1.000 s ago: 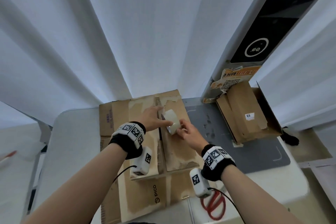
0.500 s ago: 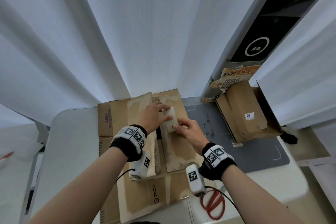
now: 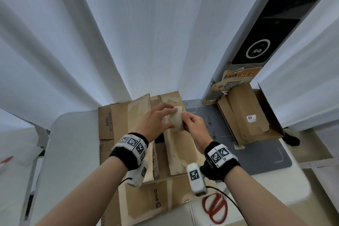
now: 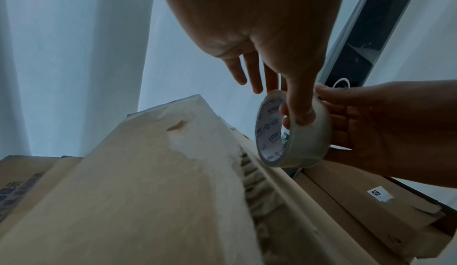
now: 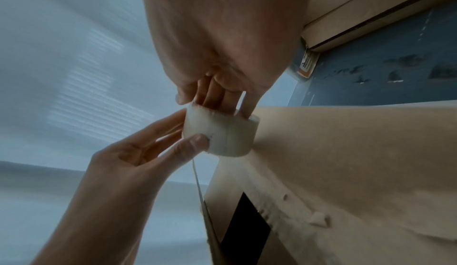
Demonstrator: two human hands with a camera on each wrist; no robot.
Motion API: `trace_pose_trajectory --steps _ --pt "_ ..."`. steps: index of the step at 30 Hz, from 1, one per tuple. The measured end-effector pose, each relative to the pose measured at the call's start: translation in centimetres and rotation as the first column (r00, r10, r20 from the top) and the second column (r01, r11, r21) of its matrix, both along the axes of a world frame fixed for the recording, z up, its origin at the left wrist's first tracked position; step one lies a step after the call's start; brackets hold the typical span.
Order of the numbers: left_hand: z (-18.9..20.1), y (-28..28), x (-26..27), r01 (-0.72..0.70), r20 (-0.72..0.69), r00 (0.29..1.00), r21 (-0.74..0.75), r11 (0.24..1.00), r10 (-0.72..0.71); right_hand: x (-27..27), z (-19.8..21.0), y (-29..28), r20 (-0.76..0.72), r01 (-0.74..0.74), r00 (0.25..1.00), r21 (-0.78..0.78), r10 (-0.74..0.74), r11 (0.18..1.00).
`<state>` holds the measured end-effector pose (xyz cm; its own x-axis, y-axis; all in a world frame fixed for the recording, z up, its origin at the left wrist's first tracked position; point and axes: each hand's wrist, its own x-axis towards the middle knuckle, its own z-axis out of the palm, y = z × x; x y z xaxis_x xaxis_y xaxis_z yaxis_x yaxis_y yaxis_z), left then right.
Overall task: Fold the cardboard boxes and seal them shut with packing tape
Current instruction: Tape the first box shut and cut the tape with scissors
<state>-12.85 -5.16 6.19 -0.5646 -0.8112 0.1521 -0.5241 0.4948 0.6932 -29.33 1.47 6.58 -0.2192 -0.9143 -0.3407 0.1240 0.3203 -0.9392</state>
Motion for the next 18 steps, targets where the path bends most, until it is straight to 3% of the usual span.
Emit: trace_pose_trajectory --steps 10,15,18 --pt "0.1 0.2 -0.6 0.010 -0.076 0.997 -0.113 0.994 -0.018 -0.5 1.5 -0.4 0.161 0.008 0.987 0.077 -0.020 0.997" --pt "0.5 -0.2 -0.4 0.140 0.007 0.990 0.057 0.989 -0.140 -0.6 2.1 -0.7 0.356 0.032 0.932 0.092 -0.063 0.995" --pt "0.8 -0.5 -0.4 0.117 -0.024 0.993 0.097 0.988 -0.115 -0.4 2.6 -0.9 0.419 0.010 0.907 0.090 -0.047 0.996"
